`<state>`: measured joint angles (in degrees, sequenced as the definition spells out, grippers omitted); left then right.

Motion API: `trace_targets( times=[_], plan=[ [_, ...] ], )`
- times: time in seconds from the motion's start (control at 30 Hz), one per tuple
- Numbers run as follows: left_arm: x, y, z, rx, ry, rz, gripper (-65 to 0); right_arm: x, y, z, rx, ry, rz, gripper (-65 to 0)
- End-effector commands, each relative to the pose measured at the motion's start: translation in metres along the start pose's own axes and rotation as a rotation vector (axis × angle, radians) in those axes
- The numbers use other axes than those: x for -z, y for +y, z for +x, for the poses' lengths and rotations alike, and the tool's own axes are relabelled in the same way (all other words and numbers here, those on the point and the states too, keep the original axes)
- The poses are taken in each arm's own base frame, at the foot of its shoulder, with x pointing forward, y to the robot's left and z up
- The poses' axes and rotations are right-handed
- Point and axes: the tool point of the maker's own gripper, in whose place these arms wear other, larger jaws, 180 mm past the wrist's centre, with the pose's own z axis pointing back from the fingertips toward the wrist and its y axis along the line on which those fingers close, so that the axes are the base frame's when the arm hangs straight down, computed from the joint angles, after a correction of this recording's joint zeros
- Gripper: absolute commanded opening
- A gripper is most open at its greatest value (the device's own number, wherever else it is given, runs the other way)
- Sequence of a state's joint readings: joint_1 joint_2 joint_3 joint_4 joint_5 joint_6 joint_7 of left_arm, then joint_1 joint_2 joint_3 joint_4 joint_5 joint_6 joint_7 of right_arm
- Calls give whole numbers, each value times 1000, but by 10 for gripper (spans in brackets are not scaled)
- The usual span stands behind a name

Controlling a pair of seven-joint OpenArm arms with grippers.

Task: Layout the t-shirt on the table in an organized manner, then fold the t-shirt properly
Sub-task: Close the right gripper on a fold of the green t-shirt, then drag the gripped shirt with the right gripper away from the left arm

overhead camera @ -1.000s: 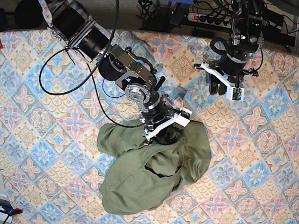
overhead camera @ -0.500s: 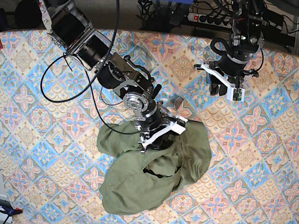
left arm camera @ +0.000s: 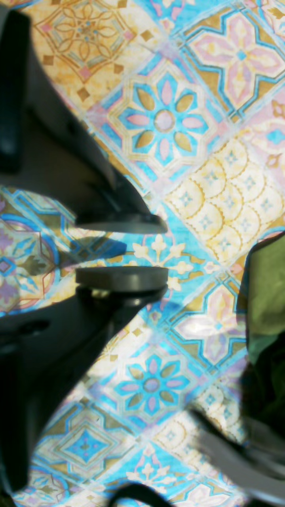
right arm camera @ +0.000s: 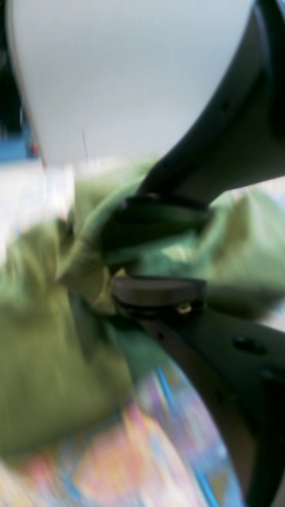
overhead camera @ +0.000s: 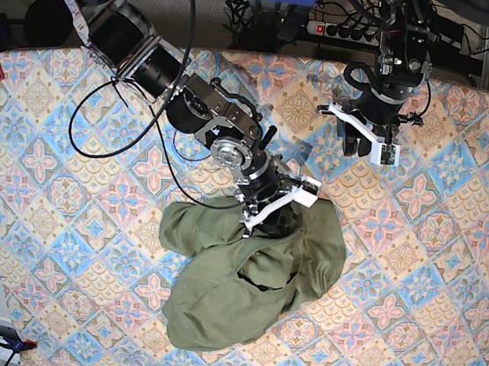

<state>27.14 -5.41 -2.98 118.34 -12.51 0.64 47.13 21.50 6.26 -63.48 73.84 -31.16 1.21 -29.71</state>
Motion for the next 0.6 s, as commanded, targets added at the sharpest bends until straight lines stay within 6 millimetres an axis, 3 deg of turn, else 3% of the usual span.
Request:
trace_targets(
  times=[0.0, 0.07, 0.3, 0.5, 0.57],
  plan=[
    [-2, -2, 11, 2, -43, -9, -500, 2, -28, 11, -1, -35, -75, -439],
    [-2, -2, 11, 2, -43, -9, -500, 0, -20, 9, 9, -30, -60, -439],
    [0, -1, 7, -1, -32, -6, -500, 2, -24, -6, 39, 9, -70, -439],
    [0, -1, 7, -1, -32, -6, -500, 9, -7, -30, 23, 69, -29, -439],
    [0, -1, 8, -1, -34, -6, -500, 11, -10, -33, 17, 77, -32, -440]
  ],
)
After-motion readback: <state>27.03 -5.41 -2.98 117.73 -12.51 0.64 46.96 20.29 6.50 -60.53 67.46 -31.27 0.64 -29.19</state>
